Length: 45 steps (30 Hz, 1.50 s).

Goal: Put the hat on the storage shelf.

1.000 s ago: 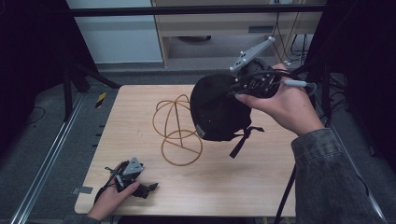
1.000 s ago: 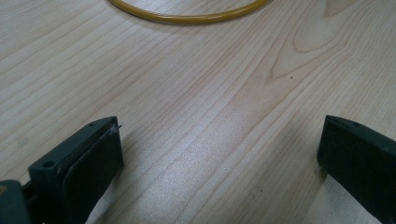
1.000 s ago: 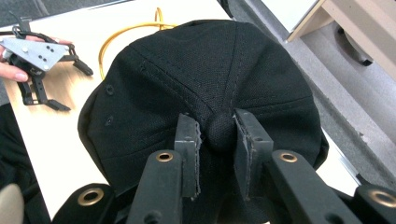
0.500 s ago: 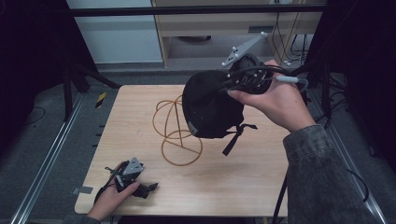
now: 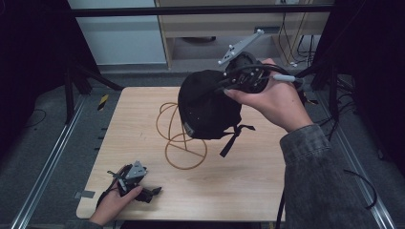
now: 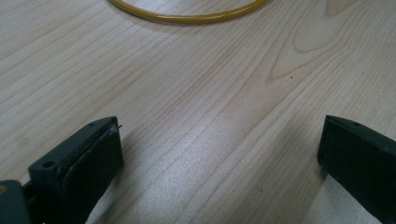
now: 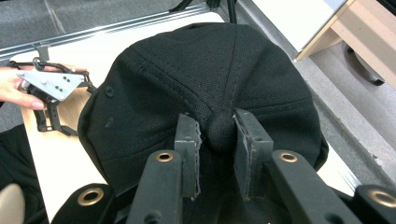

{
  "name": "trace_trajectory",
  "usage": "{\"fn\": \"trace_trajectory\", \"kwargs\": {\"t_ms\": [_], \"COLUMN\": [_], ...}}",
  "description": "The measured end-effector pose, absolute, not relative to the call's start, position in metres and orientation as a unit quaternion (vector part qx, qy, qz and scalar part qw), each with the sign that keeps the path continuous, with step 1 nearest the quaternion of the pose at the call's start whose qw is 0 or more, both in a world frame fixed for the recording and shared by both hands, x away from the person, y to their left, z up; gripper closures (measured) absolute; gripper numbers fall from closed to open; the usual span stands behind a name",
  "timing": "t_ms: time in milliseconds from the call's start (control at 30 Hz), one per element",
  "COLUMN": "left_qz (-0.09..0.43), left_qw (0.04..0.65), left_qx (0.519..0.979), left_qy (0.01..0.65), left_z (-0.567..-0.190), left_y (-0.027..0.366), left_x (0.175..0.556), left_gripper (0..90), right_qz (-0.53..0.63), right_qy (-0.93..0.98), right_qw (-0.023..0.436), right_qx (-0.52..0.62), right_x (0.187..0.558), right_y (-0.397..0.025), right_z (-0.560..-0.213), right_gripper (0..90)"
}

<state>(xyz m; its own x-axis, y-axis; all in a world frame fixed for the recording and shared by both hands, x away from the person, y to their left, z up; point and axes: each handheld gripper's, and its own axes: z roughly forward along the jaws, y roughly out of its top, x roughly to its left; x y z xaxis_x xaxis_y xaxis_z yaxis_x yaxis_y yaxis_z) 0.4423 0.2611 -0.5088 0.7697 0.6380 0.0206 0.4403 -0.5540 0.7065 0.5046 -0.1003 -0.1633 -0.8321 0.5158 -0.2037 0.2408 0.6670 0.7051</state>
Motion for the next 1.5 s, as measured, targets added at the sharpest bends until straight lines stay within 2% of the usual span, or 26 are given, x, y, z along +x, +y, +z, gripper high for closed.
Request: {"fn": "trace_trajectory", "kwargs": {"t_ms": [567, 1300, 1500], "left_qz": [0.138, 0.138, 0.138], "left_qw": [0.356, 0.356, 0.356], "left_qx": [0.871, 0.871, 0.871], "left_qy": [0.310, 0.310, 0.310], "left_z": [-0.509, -0.509, -0.509], "left_y": [0.261, 0.261, 0.261], "left_x": [0.442, 0.442, 0.442], "left_gripper": [0.0, 0.0, 0.0], "right_qz": [0.343, 0.363, 0.360], "right_qy": [0.901, 0.891, 0.891], "right_qw": [0.188, 0.183, 0.186], "right_qx": [0.185, 0.202, 0.205], "right_x": [0.512, 0.522, 0.527], "right_y": [-0.061, -0.045, -0.029], "right_z": [-0.161, -0.166, -0.172], "right_gripper": [73.1, 73.0, 72.9]}}
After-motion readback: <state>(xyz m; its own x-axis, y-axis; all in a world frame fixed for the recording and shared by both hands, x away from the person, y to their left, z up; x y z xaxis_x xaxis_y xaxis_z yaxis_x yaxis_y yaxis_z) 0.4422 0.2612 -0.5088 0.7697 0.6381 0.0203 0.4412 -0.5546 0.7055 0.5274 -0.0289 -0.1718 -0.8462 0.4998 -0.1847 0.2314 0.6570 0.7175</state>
